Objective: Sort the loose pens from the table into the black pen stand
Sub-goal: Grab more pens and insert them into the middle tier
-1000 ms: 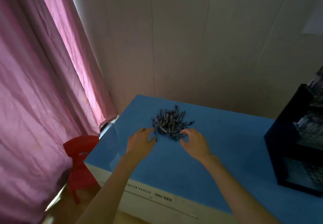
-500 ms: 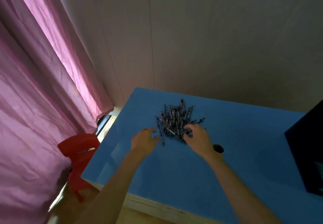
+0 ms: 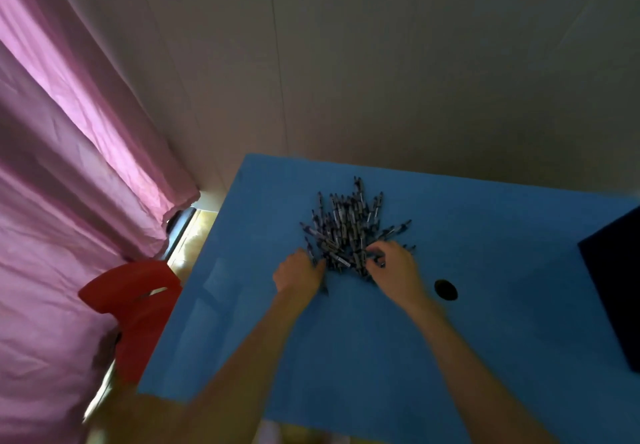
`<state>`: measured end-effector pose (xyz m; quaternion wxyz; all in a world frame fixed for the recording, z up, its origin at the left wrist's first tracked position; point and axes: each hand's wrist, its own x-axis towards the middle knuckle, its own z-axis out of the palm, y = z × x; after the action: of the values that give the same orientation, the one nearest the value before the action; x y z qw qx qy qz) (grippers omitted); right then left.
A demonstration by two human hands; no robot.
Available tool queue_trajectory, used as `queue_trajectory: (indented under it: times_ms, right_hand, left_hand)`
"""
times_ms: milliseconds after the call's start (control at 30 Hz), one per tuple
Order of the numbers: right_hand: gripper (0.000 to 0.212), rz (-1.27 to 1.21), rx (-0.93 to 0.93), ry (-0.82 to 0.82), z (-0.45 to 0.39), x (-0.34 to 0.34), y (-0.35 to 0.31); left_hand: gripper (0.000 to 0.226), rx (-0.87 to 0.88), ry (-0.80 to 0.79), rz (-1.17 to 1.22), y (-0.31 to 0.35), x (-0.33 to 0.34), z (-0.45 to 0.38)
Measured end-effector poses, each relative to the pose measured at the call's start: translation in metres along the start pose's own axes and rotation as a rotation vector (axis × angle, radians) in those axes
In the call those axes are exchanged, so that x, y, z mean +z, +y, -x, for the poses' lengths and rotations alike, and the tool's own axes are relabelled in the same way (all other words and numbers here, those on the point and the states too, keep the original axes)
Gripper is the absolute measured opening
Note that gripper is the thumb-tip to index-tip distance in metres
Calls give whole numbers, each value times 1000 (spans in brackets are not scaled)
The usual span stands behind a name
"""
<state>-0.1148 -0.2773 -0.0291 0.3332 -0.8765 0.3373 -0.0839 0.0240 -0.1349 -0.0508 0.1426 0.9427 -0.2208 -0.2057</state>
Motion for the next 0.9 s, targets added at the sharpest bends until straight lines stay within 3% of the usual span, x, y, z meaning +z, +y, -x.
queue_trajectory:
  times_ms: [233,400,500,700,767,833,900]
  right_hand:
    - [20,15,58,27,-1,12,3]
    - [23,3,69,41,0,13,6]
    - [24,-5,78,48,2,11,10]
    - [22,-27,70,77,6,6,21]
    - [22,-33,75,78,8,5,26]
    - [21,-39,74,74,9,5,31]
    - [20,-43,83,68,10,6,35]
  left_hand:
    - [32,37,11,-35,-5,6,-7]
    - [20,-8,50,439,-12,1,-12]
    - [26,60,123,621,-13,-7,-10]
    - [15,344,114,257,-3,-17,-13]
    - [31,221,111,252,-1,-12,-13]
    - [55,-1,95,378,1,-3,-10]
    - [66,-101,55,488,7,7,-6]
